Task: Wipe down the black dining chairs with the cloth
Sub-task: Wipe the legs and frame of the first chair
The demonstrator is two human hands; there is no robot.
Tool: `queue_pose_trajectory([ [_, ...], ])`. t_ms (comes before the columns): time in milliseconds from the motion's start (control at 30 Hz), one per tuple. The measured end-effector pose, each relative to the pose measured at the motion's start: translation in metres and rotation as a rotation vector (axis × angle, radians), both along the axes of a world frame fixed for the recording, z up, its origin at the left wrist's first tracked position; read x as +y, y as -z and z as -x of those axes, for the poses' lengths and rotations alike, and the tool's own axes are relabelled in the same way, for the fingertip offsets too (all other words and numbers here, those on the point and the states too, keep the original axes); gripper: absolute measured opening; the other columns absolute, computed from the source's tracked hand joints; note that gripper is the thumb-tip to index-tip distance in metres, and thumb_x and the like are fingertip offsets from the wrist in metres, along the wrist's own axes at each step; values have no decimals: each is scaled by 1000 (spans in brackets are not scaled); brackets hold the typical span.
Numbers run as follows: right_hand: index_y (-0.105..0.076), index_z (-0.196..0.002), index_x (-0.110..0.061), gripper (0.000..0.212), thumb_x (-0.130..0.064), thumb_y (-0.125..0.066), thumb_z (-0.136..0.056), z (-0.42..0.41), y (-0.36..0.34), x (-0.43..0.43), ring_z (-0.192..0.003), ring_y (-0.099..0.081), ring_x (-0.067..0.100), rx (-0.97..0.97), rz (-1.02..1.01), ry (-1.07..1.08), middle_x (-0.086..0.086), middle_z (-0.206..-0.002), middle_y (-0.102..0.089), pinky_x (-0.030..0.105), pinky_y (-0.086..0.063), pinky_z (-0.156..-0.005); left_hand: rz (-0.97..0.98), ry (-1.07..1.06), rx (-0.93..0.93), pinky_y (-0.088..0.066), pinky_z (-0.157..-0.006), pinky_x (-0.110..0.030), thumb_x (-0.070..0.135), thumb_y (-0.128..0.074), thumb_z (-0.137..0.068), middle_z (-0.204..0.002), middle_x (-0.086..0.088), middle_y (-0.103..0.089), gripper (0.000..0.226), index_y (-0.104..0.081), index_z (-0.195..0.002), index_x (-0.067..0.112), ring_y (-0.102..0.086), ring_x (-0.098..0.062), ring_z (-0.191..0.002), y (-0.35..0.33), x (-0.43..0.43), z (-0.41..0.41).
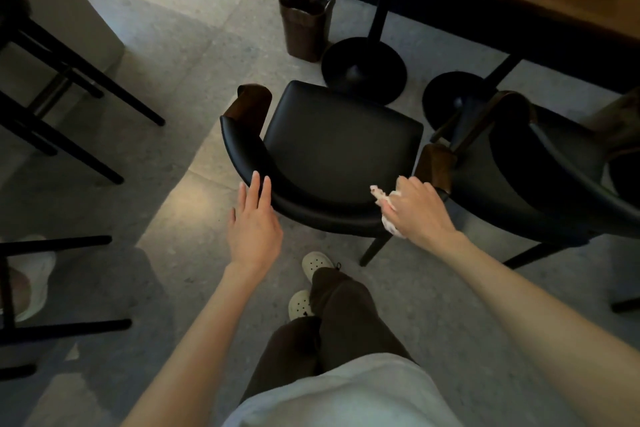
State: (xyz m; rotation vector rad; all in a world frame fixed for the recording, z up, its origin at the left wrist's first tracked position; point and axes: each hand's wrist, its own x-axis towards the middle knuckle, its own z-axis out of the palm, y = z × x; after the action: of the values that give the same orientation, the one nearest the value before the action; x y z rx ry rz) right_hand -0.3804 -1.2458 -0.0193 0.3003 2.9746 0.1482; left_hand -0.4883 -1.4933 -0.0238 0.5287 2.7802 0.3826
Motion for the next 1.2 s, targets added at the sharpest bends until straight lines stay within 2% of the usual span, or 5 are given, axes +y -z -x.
queue_pose_trajectory([
  [200,-61,-124,-28,33,-32,-41,-99,56,3,-107,-103,-49,27,219,416,180,7,-109,-54,38,-41,-79,-6,30,-14,-22,-118,-45,23,-33,-104,-162,1,-2,54,-13,-154,22,-1,-23,-149,-1,-6,3],
  [333,-72,-99,-14,29,-28,-47,-97,56,21,-130,-85,-63,22,314,473,181,4,-96,-67,33,-49,-72,16,45,-19,-20,-118,-47,25,-34,-103,-162,3,-2,55,-13,-154,24,-1,-23,-149,-1,-9,6],
  [567,-68,-115,-5,36,-14,-56,-82,-5,31,-26,-97,-69,27,306,111,-350,9,-99,-72,39,-55,-92,31,57,-4,-18,-118,-48,26,-35,-103,-162,4,-3,56,-12,-154,27,-1,-25,-149,2,-12,7],
  [767,-45,-141,-5,49,-29,-26,-103,-10,5,17,-130,-48,32,-16,8,-104,18,-131,-57,38,-43,-102,44,48,-21,-17,-118,-47,26,-31,-104,-162,2,1,56,-9,-154,25,0,-24,-149,-1,-7,5],
  [1200,-75,-95,-13,43,-30,-37,-102,44,33,-100,-91,-69,14,107,407,-62,0,-93,-72,24,-57,-71,72,58,-26,-18,-118,-46,26,-33,-103,-162,-2,-1,56,-10,-154,22,-2,-27,-149,-7,-5,-2],
])
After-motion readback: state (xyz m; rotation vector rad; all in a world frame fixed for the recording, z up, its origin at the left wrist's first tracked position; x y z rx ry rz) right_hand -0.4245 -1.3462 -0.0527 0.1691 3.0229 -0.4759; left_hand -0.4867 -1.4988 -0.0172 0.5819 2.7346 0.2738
